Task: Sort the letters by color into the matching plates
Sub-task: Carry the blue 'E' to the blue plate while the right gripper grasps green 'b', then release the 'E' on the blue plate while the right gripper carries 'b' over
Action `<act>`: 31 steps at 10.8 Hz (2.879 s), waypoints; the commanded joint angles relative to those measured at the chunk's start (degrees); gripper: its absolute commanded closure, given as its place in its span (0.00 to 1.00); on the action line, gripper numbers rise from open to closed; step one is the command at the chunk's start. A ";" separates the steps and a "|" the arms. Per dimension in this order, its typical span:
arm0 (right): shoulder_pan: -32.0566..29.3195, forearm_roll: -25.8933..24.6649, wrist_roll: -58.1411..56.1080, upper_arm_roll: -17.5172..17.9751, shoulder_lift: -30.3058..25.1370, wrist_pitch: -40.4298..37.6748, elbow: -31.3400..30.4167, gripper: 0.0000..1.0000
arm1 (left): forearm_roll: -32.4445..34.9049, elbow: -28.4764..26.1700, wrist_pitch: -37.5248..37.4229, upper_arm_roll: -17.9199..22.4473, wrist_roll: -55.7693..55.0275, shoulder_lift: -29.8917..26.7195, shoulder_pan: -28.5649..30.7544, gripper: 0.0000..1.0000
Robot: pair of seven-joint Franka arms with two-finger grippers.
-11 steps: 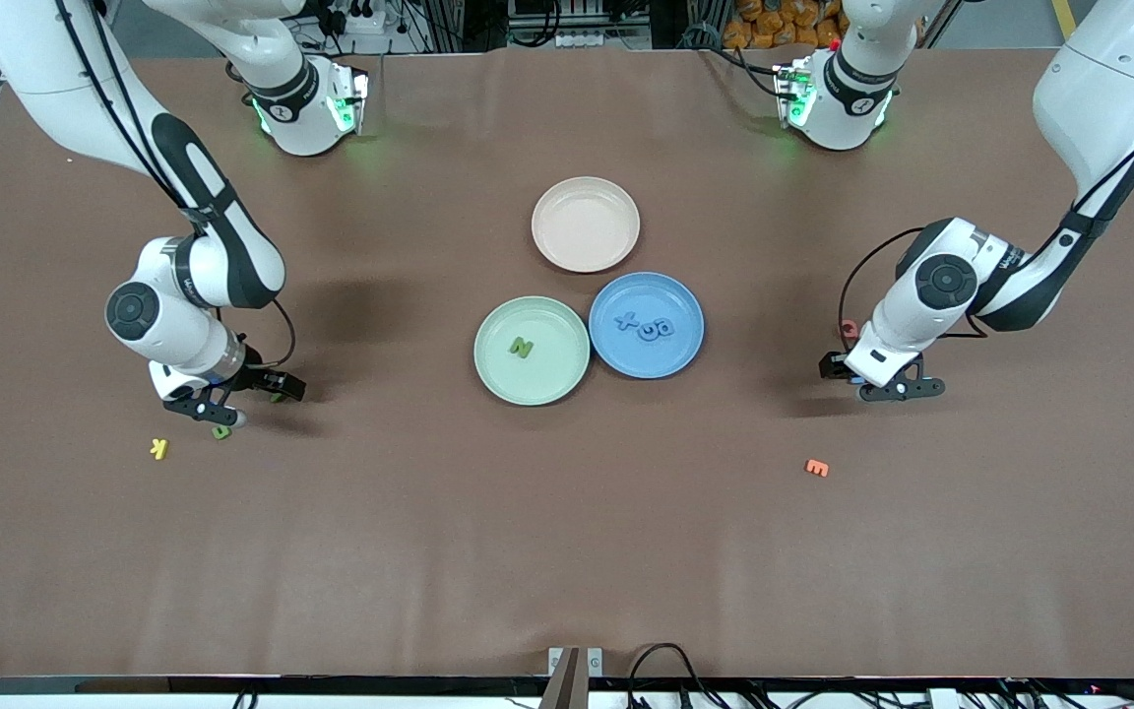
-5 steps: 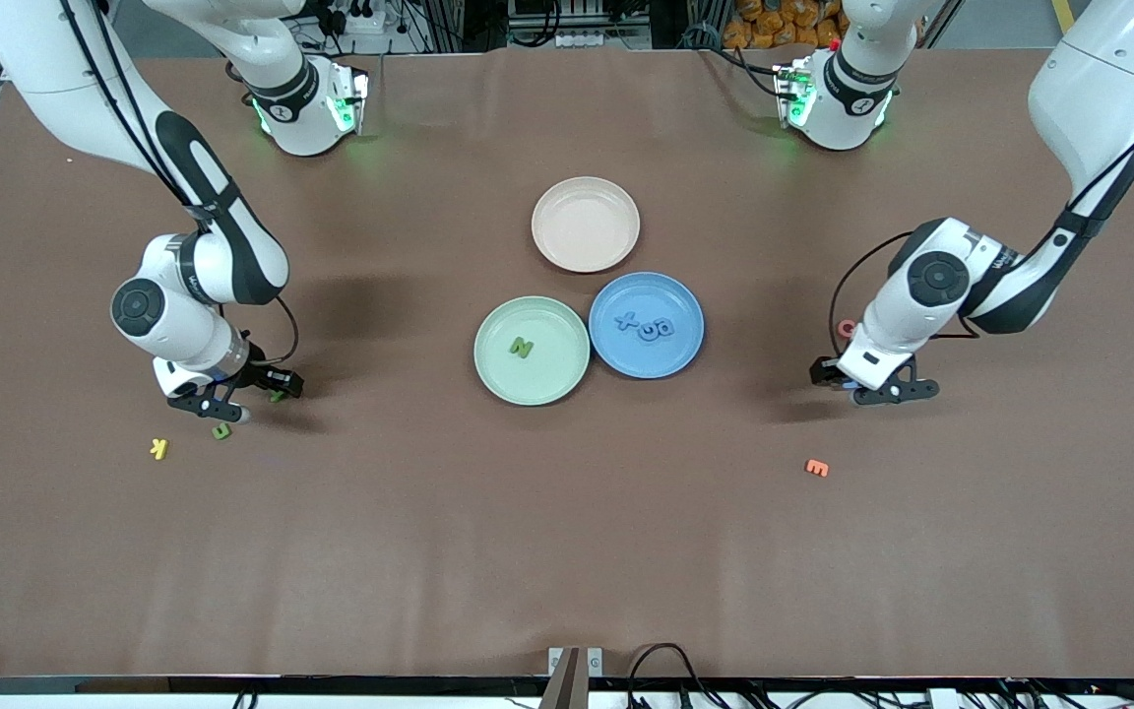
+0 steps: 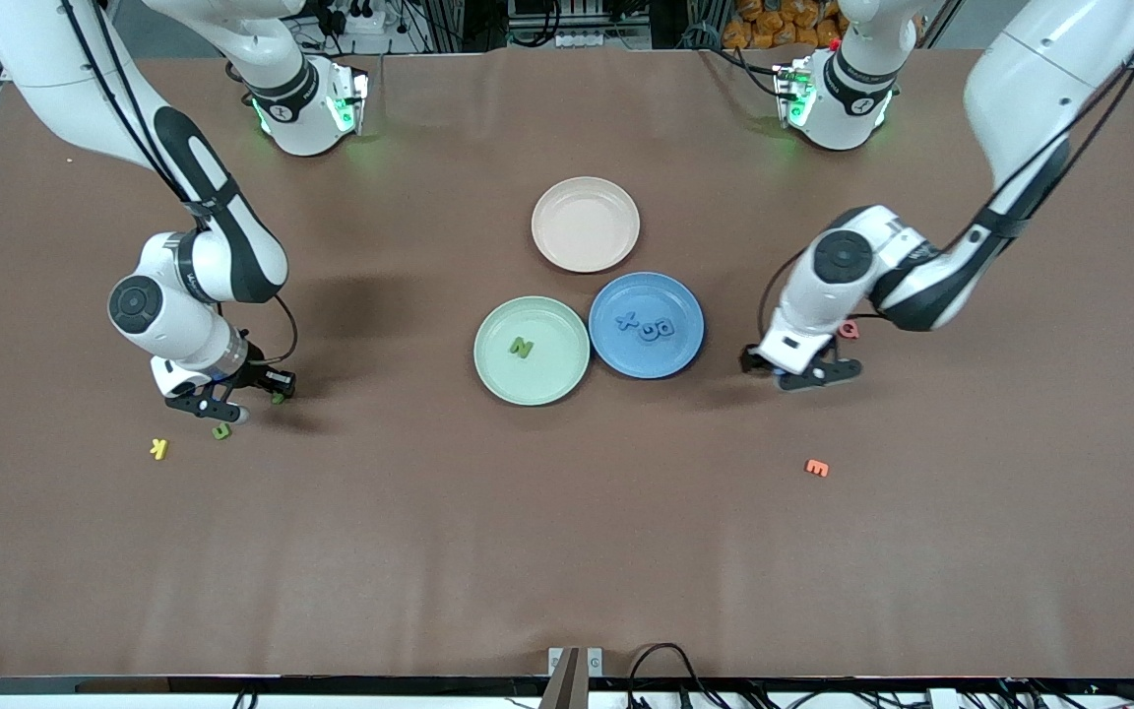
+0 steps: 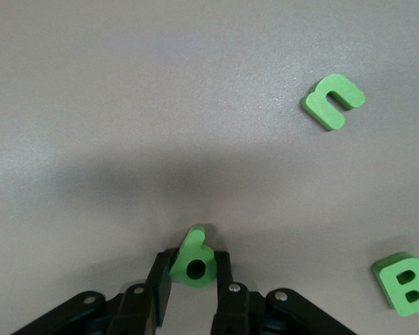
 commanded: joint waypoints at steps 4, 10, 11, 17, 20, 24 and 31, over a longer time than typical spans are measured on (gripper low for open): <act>-0.55 -0.51 -0.31 0.24 -4.90 -4.76 -0.60 0.80 | -8.95 5.83 -6.74 0.12 -11.30 -1.10 -14.62 1.00; 6.90 -0.16 3.54 0.85 -6.32 -5.93 1.33 0.80 | -10.55 6.45 -7.09 0.21 -16.58 1.27 -22.81 1.00; 8.57 -0.07 5.38 0.86 -6.24 -6.01 1.77 0.80 | -10.55 6.98 -7.09 0.21 -16.67 1.88 -23.86 1.00; 20.26 0.01 18.56 2.25 -5.18 -7.95 4.76 0.80 | -11.51 12.59 -10.33 2.22 -16.06 2.77 -23.96 0.00; 26.23 0.01 27.00 2.79 -3.17 -10.92 8.00 0.80 | -11.60 17.51 -11.22 4.51 -15.80 2.77 -23.17 0.00; 33.01 0.01 37.46 2.79 2.89 -12.08 14.94 0.80 | -11.60 22.80 -15.17 5.40 -11.86 2.86 -19.67 0.00; 35.22 0.01 45.47 4.20 6.60 -12.08 18.91 0.18 | -17.04 22.63 -20.89 7.14 6.24 -0.91 -13.94 0.00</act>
